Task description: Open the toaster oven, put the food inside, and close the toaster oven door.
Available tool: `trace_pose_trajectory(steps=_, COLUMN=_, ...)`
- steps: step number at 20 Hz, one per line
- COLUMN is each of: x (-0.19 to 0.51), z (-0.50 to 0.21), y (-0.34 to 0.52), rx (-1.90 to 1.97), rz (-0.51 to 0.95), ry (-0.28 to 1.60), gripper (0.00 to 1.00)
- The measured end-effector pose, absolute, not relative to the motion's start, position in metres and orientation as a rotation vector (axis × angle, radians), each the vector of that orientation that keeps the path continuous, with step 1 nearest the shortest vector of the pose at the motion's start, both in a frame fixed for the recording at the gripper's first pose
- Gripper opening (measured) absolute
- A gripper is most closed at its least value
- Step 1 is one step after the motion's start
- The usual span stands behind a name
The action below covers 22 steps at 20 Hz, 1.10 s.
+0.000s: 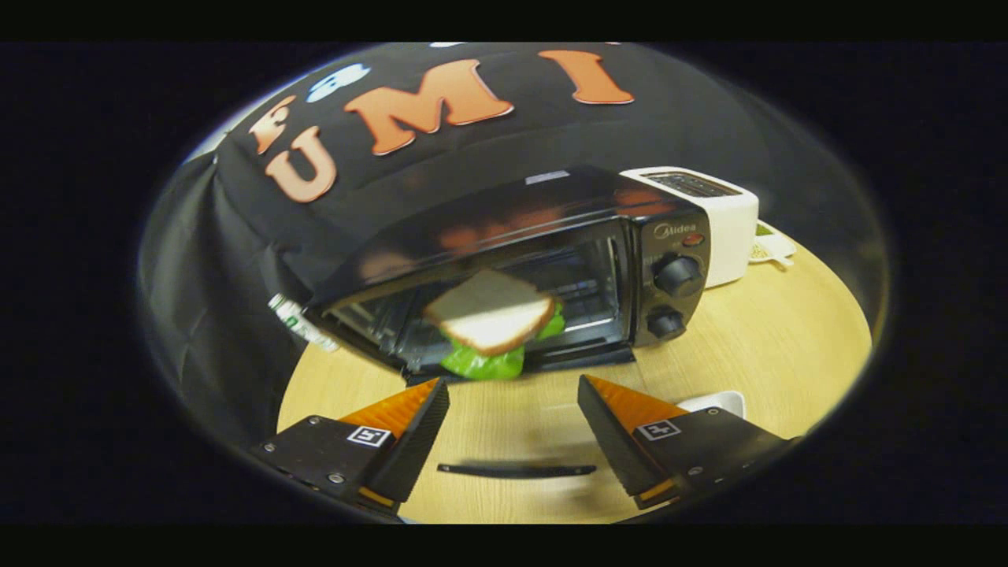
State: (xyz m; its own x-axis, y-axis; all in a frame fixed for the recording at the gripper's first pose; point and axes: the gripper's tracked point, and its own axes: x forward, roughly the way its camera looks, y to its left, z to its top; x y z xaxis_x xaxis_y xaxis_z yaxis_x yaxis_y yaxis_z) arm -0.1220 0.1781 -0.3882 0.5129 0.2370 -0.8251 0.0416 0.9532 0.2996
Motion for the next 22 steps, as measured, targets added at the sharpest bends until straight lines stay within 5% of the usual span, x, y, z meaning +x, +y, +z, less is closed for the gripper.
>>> trace_pose_trajectory(steps=13, x=-0.251, z=-0.435, y=0.18, rx=0.076, rz=0.204, ry=1.371, gripper=1.0)
trace_pose_trajectory(steps=22, x=-0.234, z=-0.459, y=0.19, rx=0.011, rz=0.189, ry=1.395, gripper=1.0)
